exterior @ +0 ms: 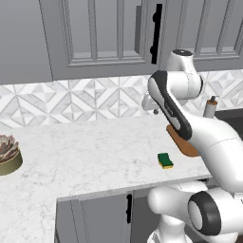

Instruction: Pick up the sponge from the counter and clean the cutting board by briefly scrubbing or pressing down on the cutting board. Once finished, release the sponge.

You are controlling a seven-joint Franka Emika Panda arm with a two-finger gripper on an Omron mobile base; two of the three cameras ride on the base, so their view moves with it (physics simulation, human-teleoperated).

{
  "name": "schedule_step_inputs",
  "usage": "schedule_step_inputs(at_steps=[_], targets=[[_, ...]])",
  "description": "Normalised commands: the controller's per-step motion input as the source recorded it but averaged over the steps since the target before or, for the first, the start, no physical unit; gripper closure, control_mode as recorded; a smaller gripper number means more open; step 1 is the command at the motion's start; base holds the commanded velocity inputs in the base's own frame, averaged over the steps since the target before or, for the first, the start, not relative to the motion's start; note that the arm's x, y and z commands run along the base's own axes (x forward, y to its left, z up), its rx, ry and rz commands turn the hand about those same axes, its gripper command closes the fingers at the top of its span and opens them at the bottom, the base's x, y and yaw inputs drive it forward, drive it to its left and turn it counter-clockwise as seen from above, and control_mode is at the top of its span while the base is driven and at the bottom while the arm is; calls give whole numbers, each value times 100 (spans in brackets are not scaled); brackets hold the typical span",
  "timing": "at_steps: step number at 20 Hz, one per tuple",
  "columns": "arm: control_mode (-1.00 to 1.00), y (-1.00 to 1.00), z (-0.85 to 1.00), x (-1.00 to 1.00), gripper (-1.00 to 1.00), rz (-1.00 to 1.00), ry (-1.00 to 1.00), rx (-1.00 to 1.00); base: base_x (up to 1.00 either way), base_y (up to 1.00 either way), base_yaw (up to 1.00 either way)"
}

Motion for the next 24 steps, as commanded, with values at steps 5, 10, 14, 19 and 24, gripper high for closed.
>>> schedule_step_inputs(at_steps=[5, 10, 14, 19, 24], targets=[[-100, -4, -30, -13, -100, 0, 7, 0, 0, 0, 0], [-100, -28, -94, -9, -100, -5, 20, 0, 0, 0, 0], [-100, -64, -100, 1, -100, -14, 12, 0, 0, 0, 0], [-100, -50, -96, 3, -100, -14, 1, 0, 0, 0, 0], [-100, -3, -64, 27, -100, -4, -12, 0, 0, 0, 0]])
